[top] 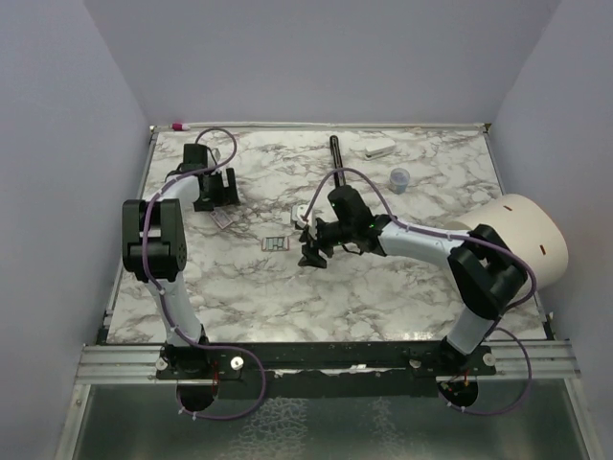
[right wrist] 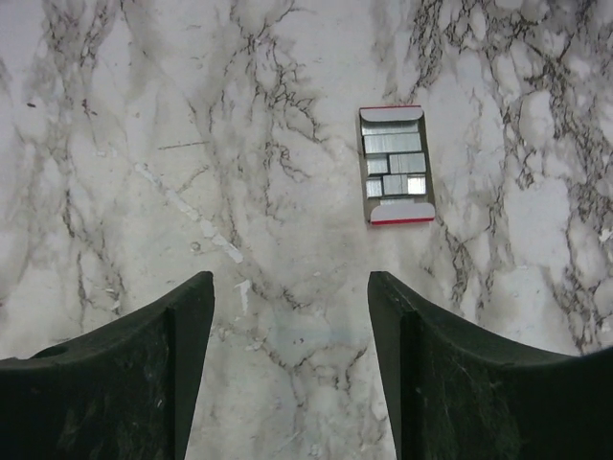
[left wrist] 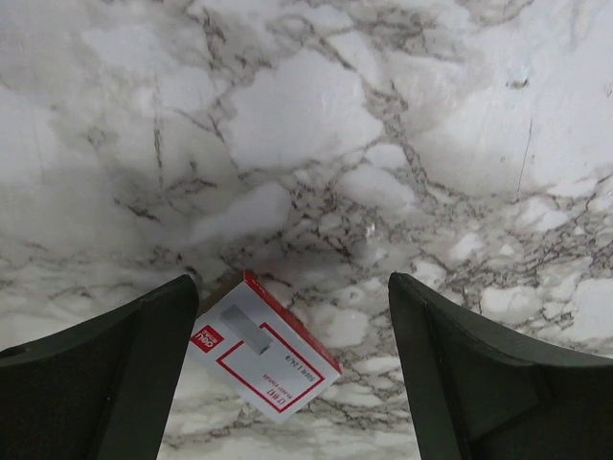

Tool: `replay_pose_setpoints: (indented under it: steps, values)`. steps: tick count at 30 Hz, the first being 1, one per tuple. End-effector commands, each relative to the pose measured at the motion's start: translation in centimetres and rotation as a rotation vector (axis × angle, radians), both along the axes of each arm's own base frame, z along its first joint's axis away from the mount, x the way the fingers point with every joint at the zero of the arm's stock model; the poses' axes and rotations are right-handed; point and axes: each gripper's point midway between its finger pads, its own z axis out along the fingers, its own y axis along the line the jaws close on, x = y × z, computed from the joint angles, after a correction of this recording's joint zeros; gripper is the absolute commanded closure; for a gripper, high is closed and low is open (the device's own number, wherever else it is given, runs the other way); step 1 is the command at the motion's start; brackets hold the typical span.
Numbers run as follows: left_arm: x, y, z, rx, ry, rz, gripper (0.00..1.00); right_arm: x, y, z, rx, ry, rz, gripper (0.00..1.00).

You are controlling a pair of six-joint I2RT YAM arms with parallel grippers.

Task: Unload the staples from the stapler
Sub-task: Adjust the shell at the center of the board.

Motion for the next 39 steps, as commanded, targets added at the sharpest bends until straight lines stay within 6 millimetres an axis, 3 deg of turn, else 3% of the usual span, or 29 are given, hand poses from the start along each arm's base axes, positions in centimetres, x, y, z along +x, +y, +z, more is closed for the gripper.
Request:
replay_pose_setpoints:
  steps: [1, 8, 16, 20, 31, 39]
  values:
    - [-3.8, 0.2, -0.4, 0.004, 0.089, 0.033, 0.16, 1.2, 2.0, 0.6, 0.029, -0.151, 0.163, 0.34]
    - [-5.8, 0.0, -0.1, -0.002, 0.093, 0.027, 0.16, 3.1, 3.1, -1.9, -0.042, -0.164, 0.210, 0.29]
    - [-7.0, -1.6, 0.3, -0.092, 0.069, 0.002, 0.16, 4.5, 4.8, -3.3, -0.051, -0.155, 0.231, 0.26]
    - [-6.9, -1.9, 0.7, -0.101, 0.037, -0.011, 0.16, 4.7, 5.6, -3.8, -0.052, -0.149, 0.235, 0.26]
    - [-5.7, 0.6, 1.5, 0.024, -0.009, 0.040, 0.16, 6.5, 7.4, -5.9, -0.085, -0.061, 0.174, 0.32]
    - [-5.0, 1.2, 2.5, 0.016, -0.052, 0.067, 0.12, 6.3, 7.4, -7.5, -0.114, 0.004, 0.162, 0.38]
